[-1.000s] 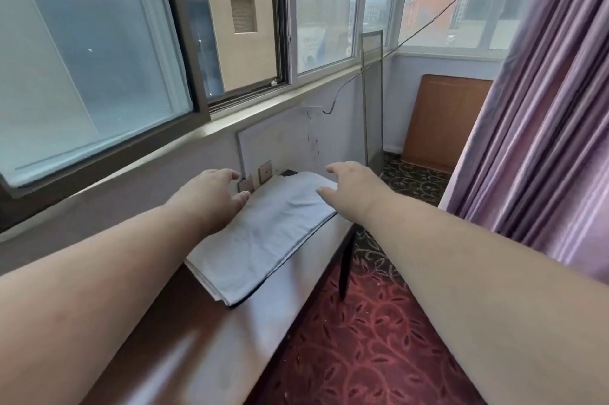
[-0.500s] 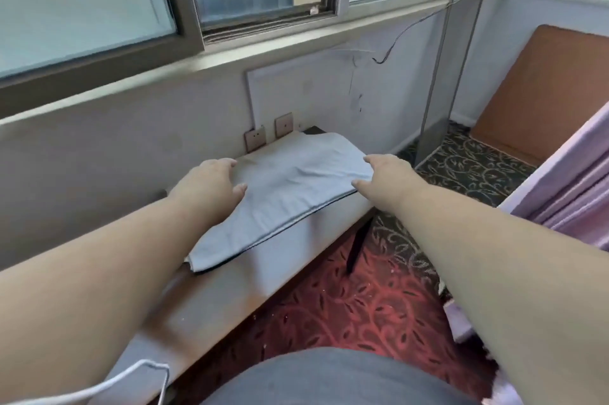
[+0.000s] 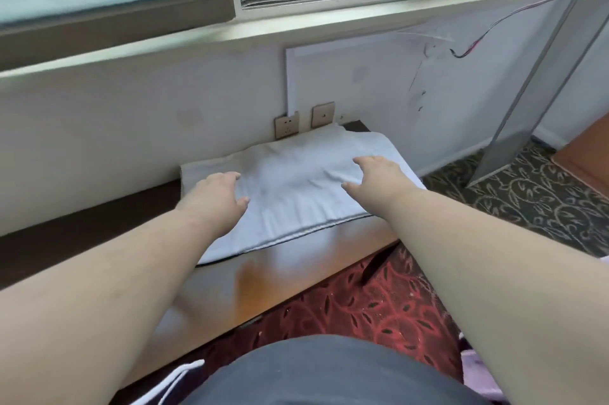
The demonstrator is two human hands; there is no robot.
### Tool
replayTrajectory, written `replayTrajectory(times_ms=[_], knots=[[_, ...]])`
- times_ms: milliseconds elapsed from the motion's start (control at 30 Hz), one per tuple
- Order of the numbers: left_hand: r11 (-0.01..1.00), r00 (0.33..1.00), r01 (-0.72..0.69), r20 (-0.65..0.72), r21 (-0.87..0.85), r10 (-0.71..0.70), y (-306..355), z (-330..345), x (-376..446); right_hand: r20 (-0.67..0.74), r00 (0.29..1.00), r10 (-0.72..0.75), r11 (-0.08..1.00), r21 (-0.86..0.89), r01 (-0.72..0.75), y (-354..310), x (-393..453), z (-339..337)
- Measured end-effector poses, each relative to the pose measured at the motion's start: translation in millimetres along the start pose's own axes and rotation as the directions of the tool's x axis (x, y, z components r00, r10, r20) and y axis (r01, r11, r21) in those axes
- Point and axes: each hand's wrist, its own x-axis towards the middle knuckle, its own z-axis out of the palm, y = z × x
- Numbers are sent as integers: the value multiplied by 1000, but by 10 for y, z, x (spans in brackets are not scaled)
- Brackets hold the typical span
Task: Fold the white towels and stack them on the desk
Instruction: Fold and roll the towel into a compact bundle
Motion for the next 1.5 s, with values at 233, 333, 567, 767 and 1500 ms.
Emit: replayTrajectory(times_ms=[233,333,567,767,1500], knots=[[1000,993,0,115,26,-3,-9,193,706,61,997,50,999,0,-50,44,650,184],[999,986,4,164,39,-10,12,242,984,112,991,76,997,-21,-74,131,851,288],[997,965,40,255,70,-56,184,437,1511,190,981,30,998,-56,-20,292,1646,297],[995,952,75,291,72,-93,513,606,2036,273,958,-89,991,-76,114,385,2454,275],[950,959,54,250,307,-136,846,1208,3369,348,913,-211,945,-166,281,753,4041,842]])
